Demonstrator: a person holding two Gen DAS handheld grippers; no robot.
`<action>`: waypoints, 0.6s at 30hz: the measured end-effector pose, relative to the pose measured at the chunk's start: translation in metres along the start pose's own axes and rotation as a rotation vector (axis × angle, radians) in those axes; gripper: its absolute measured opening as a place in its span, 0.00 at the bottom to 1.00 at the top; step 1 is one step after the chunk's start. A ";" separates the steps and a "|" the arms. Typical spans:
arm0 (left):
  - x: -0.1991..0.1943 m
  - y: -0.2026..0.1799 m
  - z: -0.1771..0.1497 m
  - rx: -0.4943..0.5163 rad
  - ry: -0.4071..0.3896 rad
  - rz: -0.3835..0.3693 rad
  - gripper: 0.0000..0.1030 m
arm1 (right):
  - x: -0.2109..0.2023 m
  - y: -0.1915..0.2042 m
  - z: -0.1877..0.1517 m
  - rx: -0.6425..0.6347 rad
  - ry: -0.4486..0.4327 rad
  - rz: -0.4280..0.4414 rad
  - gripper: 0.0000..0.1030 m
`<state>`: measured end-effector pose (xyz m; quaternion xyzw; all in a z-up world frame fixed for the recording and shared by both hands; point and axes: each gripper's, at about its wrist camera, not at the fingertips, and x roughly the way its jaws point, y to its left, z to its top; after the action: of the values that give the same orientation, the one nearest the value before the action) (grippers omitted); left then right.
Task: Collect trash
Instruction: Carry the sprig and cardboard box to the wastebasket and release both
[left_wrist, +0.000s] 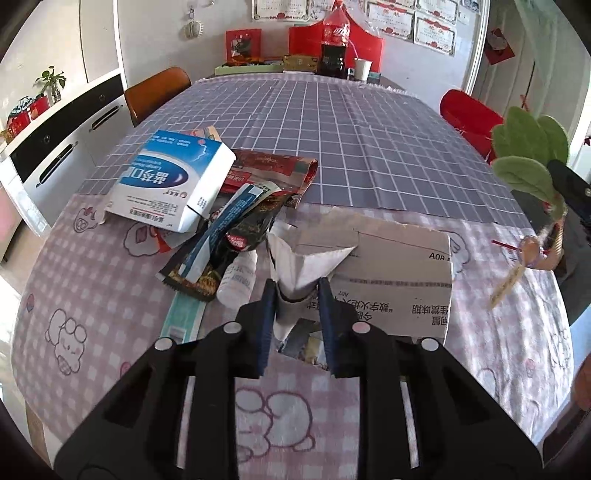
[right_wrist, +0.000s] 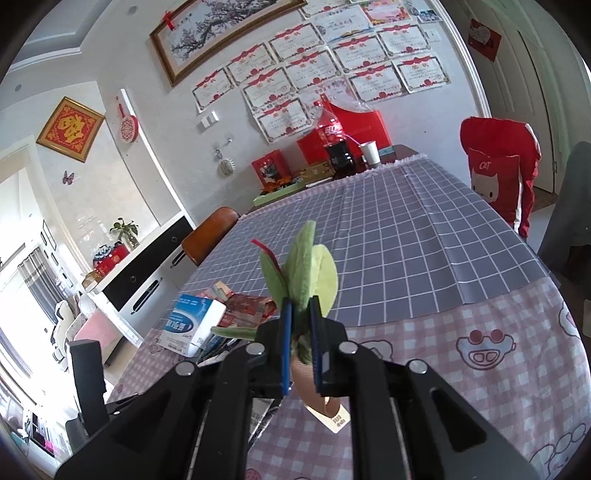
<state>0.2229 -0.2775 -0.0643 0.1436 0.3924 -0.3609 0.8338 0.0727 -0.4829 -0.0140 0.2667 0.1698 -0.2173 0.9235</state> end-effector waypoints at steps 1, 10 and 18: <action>-0.003 0.001 -0.002 -0.001 -0.002 -0.002 0.22 | -0.001 0.003 0.000 -0.003 0.000 0.006 0.09; -0.042 0.027 -0.026 -0.062 -0.041 0.011 0.22 | -0.005 0.045 -0.009 -0.059 0.020 0.084 0.09; -0.081 0.088 -0.056 -0.177 -0.078 0.101 0.22 | 0.003 0.107 -0.028 -0.126 0.071 0.192 0.09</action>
<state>0.2202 -0.1476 -0.0431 0.0746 0.3823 -0.2876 0.8750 0.1226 -0.3867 0.0071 0.2309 0.1892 -0.1070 0.9484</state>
